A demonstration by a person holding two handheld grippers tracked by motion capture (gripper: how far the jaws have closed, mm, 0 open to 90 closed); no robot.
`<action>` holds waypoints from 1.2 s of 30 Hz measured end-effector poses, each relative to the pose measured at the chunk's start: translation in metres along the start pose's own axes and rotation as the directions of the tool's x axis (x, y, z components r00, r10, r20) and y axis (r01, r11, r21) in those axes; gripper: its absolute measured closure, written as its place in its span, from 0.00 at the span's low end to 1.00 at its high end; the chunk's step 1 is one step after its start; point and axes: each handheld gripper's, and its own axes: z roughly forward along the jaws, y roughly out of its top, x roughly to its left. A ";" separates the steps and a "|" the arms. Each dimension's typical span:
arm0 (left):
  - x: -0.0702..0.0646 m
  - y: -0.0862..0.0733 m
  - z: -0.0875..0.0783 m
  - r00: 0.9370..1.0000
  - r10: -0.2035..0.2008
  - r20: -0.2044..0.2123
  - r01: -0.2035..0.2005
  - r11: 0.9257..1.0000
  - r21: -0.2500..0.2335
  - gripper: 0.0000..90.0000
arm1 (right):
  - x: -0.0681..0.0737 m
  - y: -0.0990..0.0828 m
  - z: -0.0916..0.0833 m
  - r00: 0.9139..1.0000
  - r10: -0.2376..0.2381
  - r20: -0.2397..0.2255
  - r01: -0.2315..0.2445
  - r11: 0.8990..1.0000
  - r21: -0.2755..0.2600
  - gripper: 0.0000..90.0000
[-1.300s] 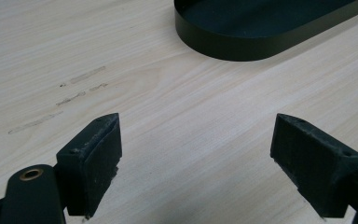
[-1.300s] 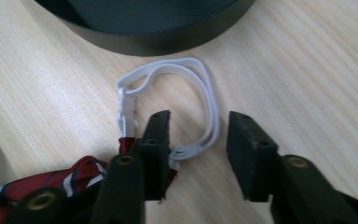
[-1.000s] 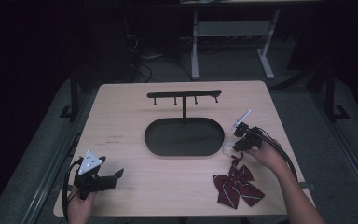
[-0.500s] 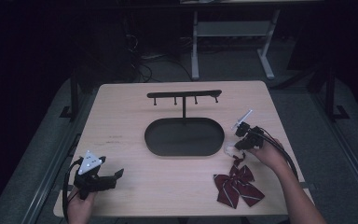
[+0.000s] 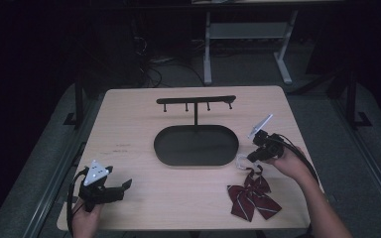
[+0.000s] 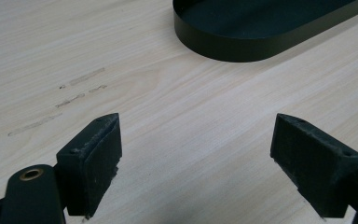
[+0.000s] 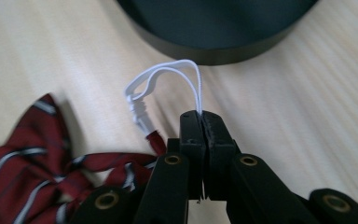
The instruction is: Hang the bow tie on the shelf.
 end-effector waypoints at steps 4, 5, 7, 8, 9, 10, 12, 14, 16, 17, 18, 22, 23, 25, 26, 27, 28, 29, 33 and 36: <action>0.000 0.000 0.000 1.000 0.003 0.000 -0.003 1.000 0.004 0.18 | 0.008 0.006 -0.008 0.998 -0.049 -0.039 0.049 0.999 -0.007 0.97; 0.000 0.000 0.000 1.000 0.001 0.000 -0.001 1.000 0.005 0.18 | 0.011 0.008 -0.010 0.997 -0.059 -0.043 0.059 0.998 -0.011 0.97; 0.000 0.000 0.000 1.000 0.001 -0.001 -0.001 1.000 0.006 0.18 | 0.016 0.013 -0.016 0.995 -0.084 -0.051 0.083 0.996 -0.024 0.97; 0.000 0.000 0.000 1.000 0.001 -0.001 -0.001 1.000 0.006 0.18 | 0.016 0.013 -0.016 0.995 -0.084 -0.051 0.083 0.996 -0.024 0.97; 0.000 0.000 0.000 1.000 -0.001 -0.001 0.001 1.000 0.006 0.18 | 0.020 0.015 -0.019 0.994 -0.100 -0.048 0.099 0.995 -0.027 0.97; 0.000 0.000 0.000 1.000 -0.001 -0.001 0.001 1.000 0.006 0.18 | 0.024 0.019 -0.023 0.992 -0.117 -0.046 0.115 0.993 -0.032 0.97; 0.000 0.000 0.001 1.000 -0.002 0.000 0.002 1.000 0.001 0.18 | 0.029 0.023 -0.028 0.989 -0.137 -0.051 0.135 0.990 -0.040 0.98; 0.000 0.000 0.000 1.000 0.001 0.001 -0.001 1.000 0.005 0.18 | 0.034 0.028 -0.033 0.987 -0.154 -0.047 0.153 0.987 -0.042 0.98; 0.000 0.000 0.000 1.000 -0.001 0.000 0.001 1.000 0.006 0.18 | 0.041 0.034 -0.041 0.984 -0.177 -0.037 0.175 0.983 -0.050 0.98; 0.000 0.000 0.000 1.000 -0.003 -0.001 0.003 1.000 0.002 0.18 | 0.043 0.036 -0.043 0.983 -0.180 -0.035 0.178 0.983 -0.052 0.98; 0.000 0.000 0.000 1.000 -0.003 -0.001 0.003 1.000 0.002 0.18 | 0.043 0.036 -0.043 0.983 -0.180 -0.035 0.178 0.983 -0.052 0.98; 0.000 0.000 0.000 1.000 -0.004 -0.001 0.004 1.000 0.008 0.18 | 0.051 0.046 -0.055 0.977 -0.212 -0.020 0.210 0.976 -0.062 0.98; 0.000 0.000 0.000 1.000 -0.003 0.001 0.003 1.000 0.007 0.18 | 0.053 0.048 -0.058 0.976 -0.219 -0.018 0.218 0.974 -0.065 0.98; 0.000 0.000 0.000 1.000 -0.003 0.000 0.003 1.000 0.008 0.18 | 0.056 0.053 -0.063 0.972 -0.235 -0.011 0.233 0.970 -0.069 0.98; 0.000 0.000 0.000 1.000 -0.003 0.000 0.003 1.000 0.008 0.18 | 0.057 0.054 -0.065 0.971 -0.240 -0.007 0.239 0.969 -0.069 0.98; 0.000 0.000 0.000 1.000 -0.008 0.001 0.008 1.000 0.003 0.18 | 0.059 0.056 -0.068 0.969 -0.247 0.001 0.246 0.967 -0.071 0.98; 0.000 0.000 0.000 1.000 -0.008 0.001 0.008 1.000 0.003 0.18 | 0.059 0.056 -0.068 0.969 -0.247 0.001 0.246 0.967 -0.071 0.98; 0.000 0.000 0.000 1.000 -0.008 0.000 0.008 1.000 0.003 0.18 | 0.060 0.059 -0.071 0.969 -0.249 0.006 0.248 0.966 -0.075 0.98; 0.001 0.000 0.000 1.000 -0.001 -0.001 0.001 1.000 0.002 0.18 | 0.065 0.069 -0.085 0.965 -0.262 0.023 0.263 0.961 -0.086 0.98; 0.001 0.000 0.000 1.000 0.006 0.000 -0.006 1.000 0.007 0.18 | 0.067 0.076 -0.091 0.963 -0.268 0.032 0.270 0.959 -0.088 0.98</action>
